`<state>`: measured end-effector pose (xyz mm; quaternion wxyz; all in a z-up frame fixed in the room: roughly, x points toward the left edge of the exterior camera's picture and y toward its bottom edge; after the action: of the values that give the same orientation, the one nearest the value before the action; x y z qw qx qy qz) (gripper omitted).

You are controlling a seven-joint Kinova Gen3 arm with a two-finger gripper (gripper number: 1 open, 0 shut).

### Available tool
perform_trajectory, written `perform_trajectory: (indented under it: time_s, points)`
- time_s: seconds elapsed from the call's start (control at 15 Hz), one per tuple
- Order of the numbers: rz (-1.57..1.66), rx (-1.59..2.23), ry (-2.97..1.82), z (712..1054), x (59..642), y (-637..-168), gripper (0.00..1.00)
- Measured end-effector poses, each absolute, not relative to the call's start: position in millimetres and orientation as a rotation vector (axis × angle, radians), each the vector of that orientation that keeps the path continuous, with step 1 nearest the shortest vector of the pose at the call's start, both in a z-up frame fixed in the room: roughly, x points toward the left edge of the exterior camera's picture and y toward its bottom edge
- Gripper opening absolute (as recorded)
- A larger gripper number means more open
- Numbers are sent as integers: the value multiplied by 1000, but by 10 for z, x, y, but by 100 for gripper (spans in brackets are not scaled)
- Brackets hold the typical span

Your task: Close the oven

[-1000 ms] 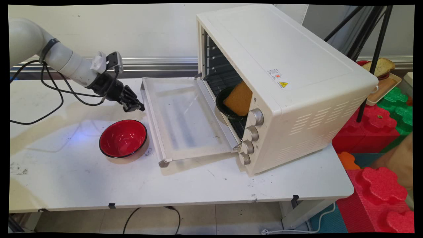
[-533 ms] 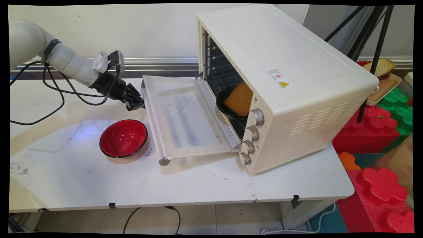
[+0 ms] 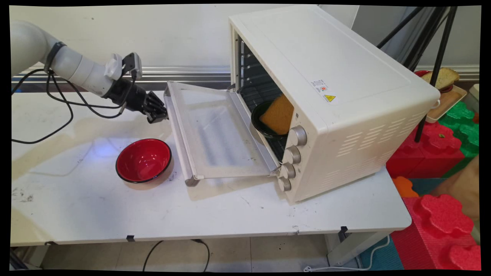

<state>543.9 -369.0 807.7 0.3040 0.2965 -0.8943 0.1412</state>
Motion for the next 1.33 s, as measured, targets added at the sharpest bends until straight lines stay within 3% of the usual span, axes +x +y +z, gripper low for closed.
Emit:
perform_trajectory:
  time_s: [1.33]
  points:
    - [477, 715, -2173, 8857, 5195, -3864, 0]
